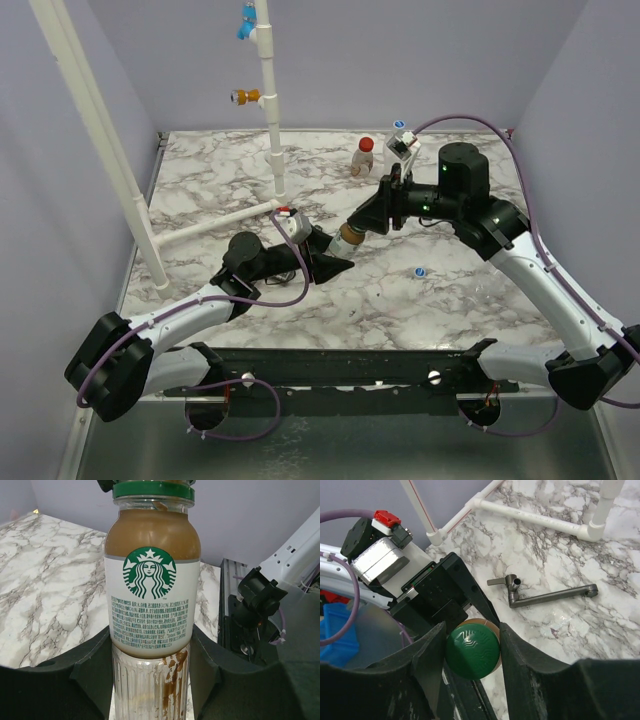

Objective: Screw on the bottle caps
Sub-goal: Screw the bottle cap onto the plastic bottle.

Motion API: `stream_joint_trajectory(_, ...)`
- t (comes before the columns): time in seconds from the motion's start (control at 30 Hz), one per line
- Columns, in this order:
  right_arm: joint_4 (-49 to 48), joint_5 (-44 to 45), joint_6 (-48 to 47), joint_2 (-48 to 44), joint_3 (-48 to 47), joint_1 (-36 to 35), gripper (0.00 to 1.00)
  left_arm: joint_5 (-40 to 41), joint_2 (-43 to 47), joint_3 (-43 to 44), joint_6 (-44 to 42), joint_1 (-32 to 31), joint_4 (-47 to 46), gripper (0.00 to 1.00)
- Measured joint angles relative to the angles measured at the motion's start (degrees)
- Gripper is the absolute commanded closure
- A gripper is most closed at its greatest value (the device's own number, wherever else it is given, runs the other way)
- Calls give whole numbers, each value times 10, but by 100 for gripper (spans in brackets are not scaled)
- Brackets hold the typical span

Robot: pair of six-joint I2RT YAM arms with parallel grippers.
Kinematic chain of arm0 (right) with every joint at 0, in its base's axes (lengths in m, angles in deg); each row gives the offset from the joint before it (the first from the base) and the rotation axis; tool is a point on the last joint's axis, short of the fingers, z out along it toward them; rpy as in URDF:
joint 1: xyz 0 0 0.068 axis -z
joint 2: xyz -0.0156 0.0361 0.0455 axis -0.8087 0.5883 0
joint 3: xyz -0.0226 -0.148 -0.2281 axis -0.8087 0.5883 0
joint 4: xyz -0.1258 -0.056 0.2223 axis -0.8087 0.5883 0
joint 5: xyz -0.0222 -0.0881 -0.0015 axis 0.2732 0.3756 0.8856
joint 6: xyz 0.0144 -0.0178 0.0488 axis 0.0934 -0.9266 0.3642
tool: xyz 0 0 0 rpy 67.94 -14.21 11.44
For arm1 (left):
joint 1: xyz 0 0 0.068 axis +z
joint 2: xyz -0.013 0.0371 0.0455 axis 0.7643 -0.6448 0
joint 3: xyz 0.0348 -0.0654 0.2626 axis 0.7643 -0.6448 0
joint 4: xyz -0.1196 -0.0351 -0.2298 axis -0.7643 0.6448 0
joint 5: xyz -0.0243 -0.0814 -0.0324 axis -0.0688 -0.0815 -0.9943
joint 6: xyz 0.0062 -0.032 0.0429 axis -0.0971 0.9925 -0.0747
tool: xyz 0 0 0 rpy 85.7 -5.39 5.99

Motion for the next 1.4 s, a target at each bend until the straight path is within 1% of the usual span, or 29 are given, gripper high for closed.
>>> stream_joint_trajectory(0.23, 0, 4, 4, 0, 0, 0, 67, 14, -2, 1, 2, 0, 2, 86)
stream_joint_trajectory(0.37, -7, 36, 10, 3, 0, 0, 68, 37, -13, 16, 1, 0, 14, 88)
stream_joint_trajectory(0.5, -21, 92, 27, 13, -1, -5, 70, 85, -24, 30, -8, -7, 35, 88)
stream_joint_trajectory(0.6, -24, 131, 48, 26, -4, -11, 72, 145, -29, 39, -36, -26, 60, 88)
stream_joint_trajectory(0.73, -14, 185, 75, 54, -21, -19, 74, 269, -39, 53, -97, -69, 94, 88)
stream_joint_trajectory(0.77, -5, 201, 81, 63, -30, -21, 74, 317, -45, 57, -119, -83, 100, 88)
stream_joint_trajectory(0.9, 26, 268, 110, 91, -65, -34, 77, 440, -63, 78, -170, -116, 119, 89)
stream_joint_trajectory(1.0, 46, 314, 135, 110, -93, -42, 77, 511, -81, 99, -200, -132, 126, 89)
stream_joint_trajectory(1.1, 59, 352, 159, 125, -115, -49, 76, 559, -95, 115, -221, -142, 127, 89)
stream_joint_trajectory(1.17, 68, 374, 174, 133, -126, -53, 76, 584, -103, 121, -231, -146, 127, 89)
stream_joint_trajectory(1.3, 88, 400, 198, 145, -141, -58, 65, 596, -109, 122, -241, -148, 127, 89)
stream_joint_trajectory(1.4, 103, 411, 207, 148, -150, -61, 50, 596, -109, 122, -246, -148, 130, 89)
